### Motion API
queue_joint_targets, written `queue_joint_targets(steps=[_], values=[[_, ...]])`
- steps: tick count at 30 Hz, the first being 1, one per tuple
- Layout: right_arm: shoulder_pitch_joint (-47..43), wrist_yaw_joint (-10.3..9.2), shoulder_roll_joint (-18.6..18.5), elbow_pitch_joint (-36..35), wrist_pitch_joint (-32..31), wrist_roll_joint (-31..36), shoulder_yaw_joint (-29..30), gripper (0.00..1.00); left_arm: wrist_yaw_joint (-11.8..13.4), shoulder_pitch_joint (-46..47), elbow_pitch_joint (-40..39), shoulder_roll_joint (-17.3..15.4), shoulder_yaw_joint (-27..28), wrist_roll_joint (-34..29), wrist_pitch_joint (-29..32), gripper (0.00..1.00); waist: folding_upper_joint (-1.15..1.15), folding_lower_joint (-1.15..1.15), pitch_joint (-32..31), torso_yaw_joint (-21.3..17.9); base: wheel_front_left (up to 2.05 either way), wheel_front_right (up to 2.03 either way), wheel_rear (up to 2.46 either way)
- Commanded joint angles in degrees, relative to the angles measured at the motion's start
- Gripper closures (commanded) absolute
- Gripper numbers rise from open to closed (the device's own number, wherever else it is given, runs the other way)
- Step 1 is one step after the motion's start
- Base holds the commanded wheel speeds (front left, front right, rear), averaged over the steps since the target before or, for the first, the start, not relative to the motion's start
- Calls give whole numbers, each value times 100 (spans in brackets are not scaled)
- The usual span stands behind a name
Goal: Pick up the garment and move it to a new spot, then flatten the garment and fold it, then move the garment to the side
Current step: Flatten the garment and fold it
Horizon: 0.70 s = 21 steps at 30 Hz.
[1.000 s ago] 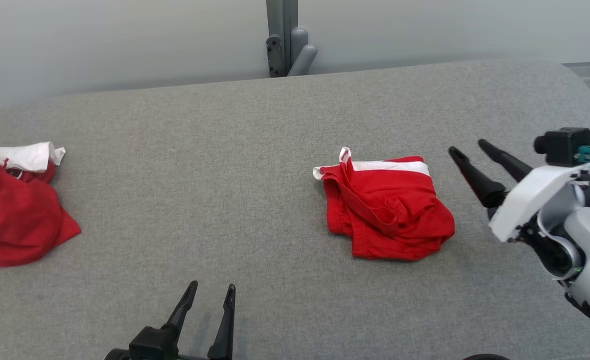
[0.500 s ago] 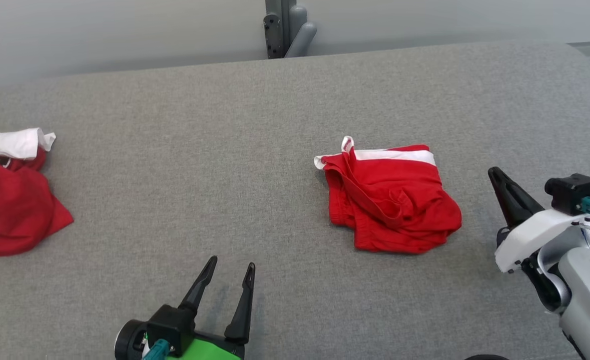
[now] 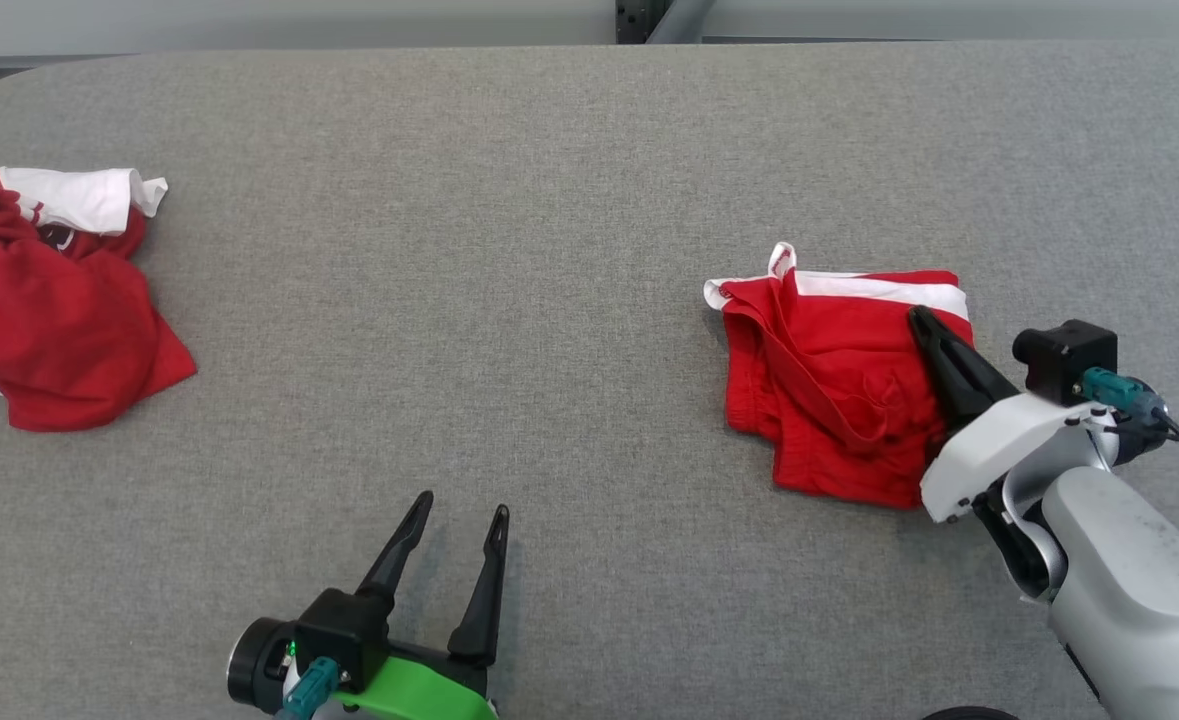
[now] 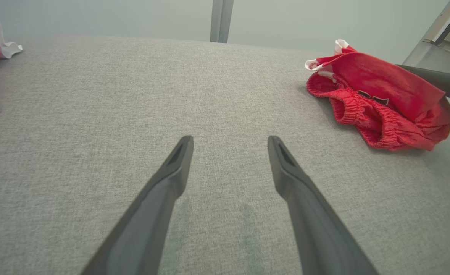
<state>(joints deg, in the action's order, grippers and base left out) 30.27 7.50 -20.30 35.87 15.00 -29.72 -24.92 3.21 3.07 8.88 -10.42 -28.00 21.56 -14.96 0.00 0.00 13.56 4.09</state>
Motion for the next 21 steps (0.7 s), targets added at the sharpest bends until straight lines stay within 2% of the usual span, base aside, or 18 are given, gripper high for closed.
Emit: queue_joint_targets(steps=[1, 7, 13, 21], values=[[-164, -2, 15, -90, 23, 61, -35, 100, 33, 47, -3, -18, 31, -6, -27, 0, 0, 0, 1, 27, 0, 0, 0], [-600, -2, -16, -585, 20, 55, -397, 100, 42, -114, 5, -29, 83, 4, -29, 0, 0, 0, -82, -50, 0, 0, 0], [-968, -2, 120, -929, 21, 67, -818, 100, 21, -123, -26, -2, 102, -18, -29, 0, 0, 0, -123, -120, 0, 0, 0], [-892, -2, 442, -791, 20, -65, -1302, 100, -21, -97, -11, 4, 103, -48, -25, 0, 0, 0, -103, -128, 0, 0, 0]])
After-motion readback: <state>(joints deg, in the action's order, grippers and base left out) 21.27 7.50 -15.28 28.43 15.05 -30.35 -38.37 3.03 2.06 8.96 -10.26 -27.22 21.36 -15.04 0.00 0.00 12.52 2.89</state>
